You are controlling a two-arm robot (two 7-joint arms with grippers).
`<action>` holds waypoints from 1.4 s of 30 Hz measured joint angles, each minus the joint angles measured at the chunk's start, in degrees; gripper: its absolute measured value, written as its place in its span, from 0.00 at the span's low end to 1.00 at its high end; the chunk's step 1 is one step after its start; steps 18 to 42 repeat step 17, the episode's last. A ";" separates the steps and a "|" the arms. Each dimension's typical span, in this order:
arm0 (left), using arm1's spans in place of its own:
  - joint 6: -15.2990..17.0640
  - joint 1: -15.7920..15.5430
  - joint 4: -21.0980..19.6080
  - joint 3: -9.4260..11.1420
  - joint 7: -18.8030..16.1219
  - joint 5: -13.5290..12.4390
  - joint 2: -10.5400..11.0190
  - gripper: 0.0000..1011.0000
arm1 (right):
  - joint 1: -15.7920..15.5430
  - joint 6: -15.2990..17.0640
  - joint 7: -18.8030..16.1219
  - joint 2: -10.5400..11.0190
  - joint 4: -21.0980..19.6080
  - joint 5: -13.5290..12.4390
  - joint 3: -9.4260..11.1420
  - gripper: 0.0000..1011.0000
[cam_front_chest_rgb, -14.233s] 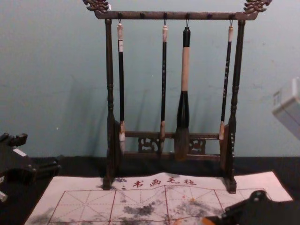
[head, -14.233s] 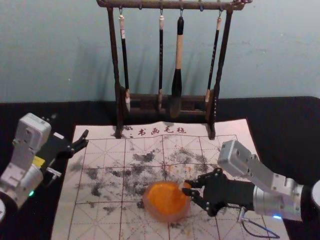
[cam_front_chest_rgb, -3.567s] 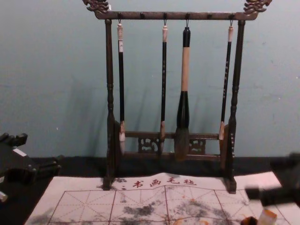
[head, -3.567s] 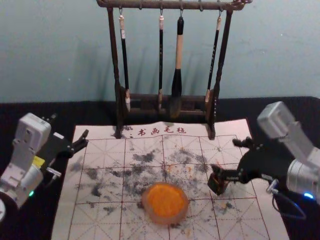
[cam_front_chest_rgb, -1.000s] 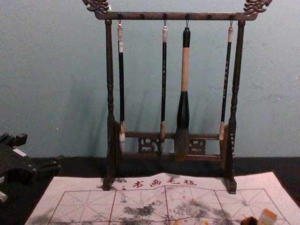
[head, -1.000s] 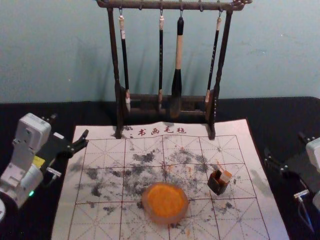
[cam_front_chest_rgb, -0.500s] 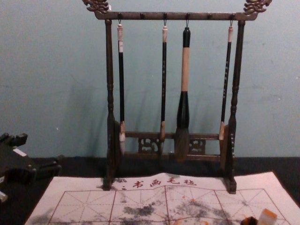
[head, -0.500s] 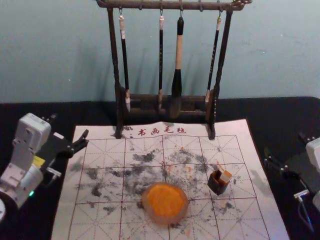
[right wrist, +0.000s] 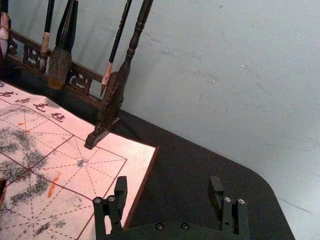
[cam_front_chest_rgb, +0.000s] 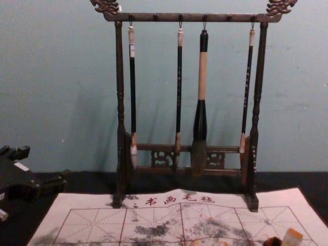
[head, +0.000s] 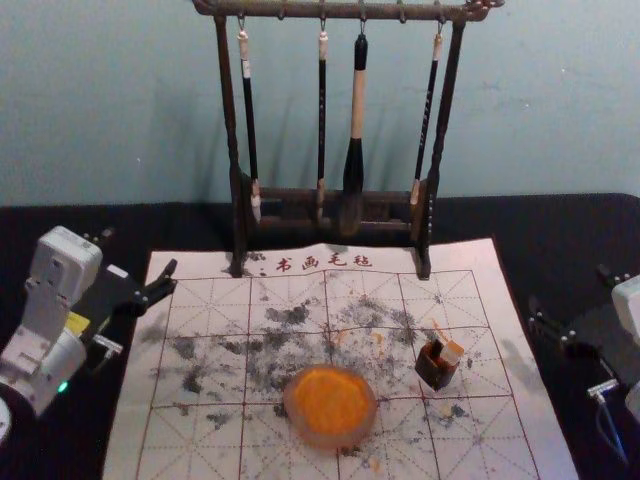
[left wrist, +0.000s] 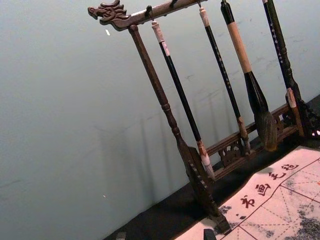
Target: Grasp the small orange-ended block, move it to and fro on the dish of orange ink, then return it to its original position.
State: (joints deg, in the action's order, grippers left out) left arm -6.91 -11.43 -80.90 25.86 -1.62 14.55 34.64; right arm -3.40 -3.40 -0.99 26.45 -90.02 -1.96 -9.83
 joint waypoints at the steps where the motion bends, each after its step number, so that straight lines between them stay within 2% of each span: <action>1: 0.00 0.00 0.00 0.00 0.00 0.00 0.00 0.99 | 0.00 0.00 0.00 0.00 0.00 0.00 0.00 0.99; 42: 0.00 0.00 0.00 0.00 0.00 0.00 0.00 0.99 | 0.00 0.00 0.00 0.00 0.00 0.00 0.00 0.99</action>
